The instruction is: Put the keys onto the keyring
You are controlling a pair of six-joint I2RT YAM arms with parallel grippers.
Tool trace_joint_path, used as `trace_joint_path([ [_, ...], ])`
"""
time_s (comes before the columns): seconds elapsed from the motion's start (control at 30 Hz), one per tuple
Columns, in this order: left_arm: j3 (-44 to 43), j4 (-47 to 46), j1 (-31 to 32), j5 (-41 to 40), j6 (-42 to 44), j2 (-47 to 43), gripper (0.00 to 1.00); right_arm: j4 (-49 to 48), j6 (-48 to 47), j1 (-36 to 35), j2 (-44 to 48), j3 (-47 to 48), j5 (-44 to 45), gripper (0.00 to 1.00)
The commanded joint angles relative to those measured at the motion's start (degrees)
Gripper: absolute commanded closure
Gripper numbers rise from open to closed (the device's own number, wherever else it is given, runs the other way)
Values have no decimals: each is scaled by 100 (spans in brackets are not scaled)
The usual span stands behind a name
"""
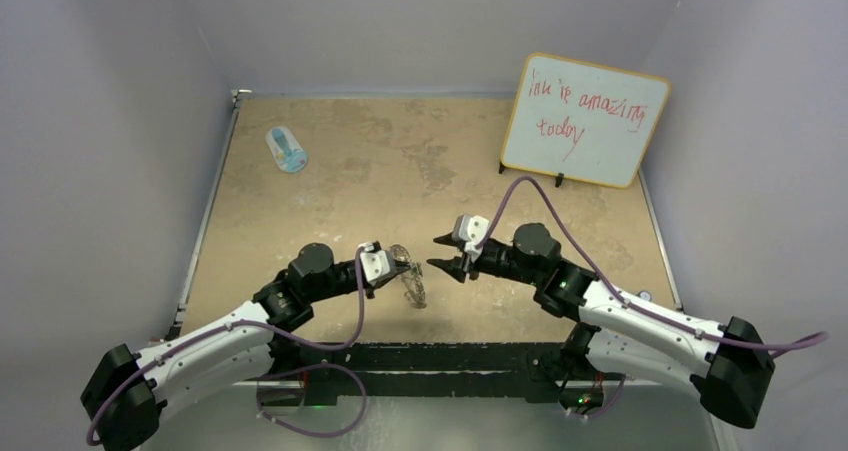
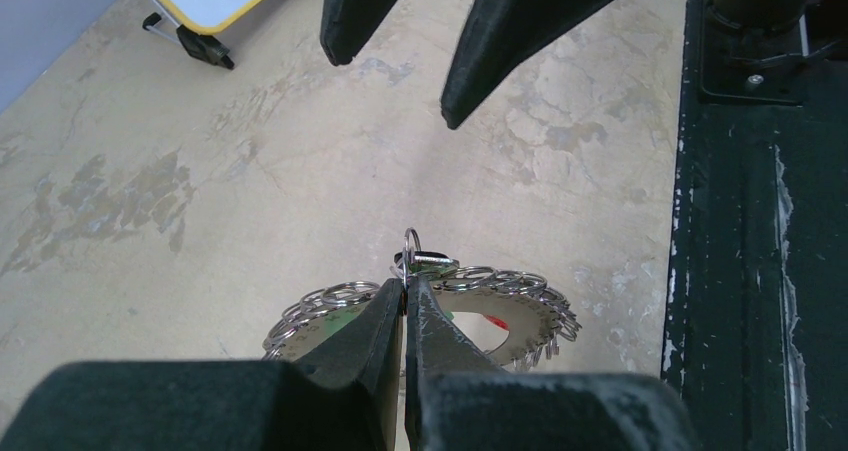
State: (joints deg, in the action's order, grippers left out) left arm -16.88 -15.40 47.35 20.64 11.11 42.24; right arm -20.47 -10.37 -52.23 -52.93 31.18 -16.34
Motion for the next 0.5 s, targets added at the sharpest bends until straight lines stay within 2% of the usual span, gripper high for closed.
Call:
trace_joint_path([
  [0.0, 12, -515, 19, 456, 62, -117, 100, -1088, -763, 2, 251, -377, -841, 54],
  [0.17, 11, -559, 18, 611, 109, -135, 100, -1304, -1275, 2, 39, -396, -1536, 59],
  [0.47, -25, -537, 20, 648, 167, -136, 100, -1268, -1513, 35, -872, -144, -2064, 58],
])
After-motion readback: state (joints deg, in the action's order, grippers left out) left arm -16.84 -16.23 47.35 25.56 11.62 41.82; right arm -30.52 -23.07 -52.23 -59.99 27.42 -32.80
